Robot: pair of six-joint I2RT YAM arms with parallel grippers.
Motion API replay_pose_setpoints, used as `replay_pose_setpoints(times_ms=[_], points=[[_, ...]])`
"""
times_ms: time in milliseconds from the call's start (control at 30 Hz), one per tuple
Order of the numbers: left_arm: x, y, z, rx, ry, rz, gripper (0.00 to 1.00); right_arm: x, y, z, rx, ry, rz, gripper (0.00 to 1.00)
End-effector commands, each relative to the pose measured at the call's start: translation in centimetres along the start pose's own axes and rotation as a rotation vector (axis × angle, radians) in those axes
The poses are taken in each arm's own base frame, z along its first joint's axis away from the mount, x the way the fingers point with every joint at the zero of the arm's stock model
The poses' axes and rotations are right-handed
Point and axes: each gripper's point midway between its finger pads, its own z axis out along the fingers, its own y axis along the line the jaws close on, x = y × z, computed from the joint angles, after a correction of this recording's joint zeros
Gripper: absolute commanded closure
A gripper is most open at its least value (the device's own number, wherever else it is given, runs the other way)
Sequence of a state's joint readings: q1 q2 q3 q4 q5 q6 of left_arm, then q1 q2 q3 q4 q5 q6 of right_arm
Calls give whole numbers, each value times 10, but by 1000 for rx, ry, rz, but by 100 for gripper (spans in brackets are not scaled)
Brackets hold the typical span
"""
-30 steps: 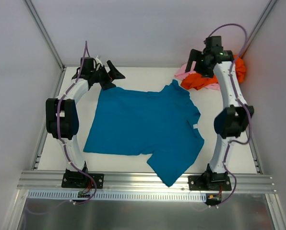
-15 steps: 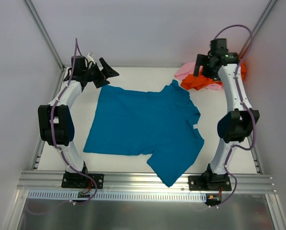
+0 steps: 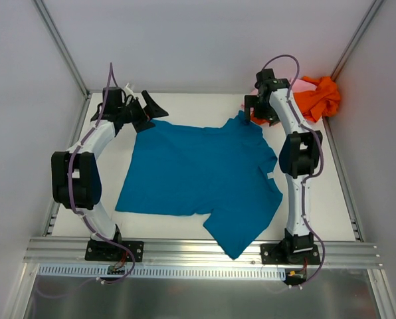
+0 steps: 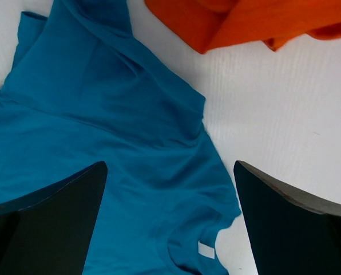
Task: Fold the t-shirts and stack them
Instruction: Flatten out the tshirt
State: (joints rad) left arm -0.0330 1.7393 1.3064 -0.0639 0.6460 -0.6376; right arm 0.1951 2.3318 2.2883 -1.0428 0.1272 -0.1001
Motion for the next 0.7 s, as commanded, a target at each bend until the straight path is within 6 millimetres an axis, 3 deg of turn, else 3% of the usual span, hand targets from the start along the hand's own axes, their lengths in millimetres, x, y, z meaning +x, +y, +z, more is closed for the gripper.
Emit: replay_pose_setpoints(times_ms=[0,233,667], points=[[-3,-23,-9,56,-34,90,1,-24,24,-4,-113,-69,-18,0],[6,-16,-3,66,-22,80,1,-54,67,7,-290,-170,-51,0],[9,-7,10,87,-3,57,1,-65,78,52,-301,-206,-51,1]])
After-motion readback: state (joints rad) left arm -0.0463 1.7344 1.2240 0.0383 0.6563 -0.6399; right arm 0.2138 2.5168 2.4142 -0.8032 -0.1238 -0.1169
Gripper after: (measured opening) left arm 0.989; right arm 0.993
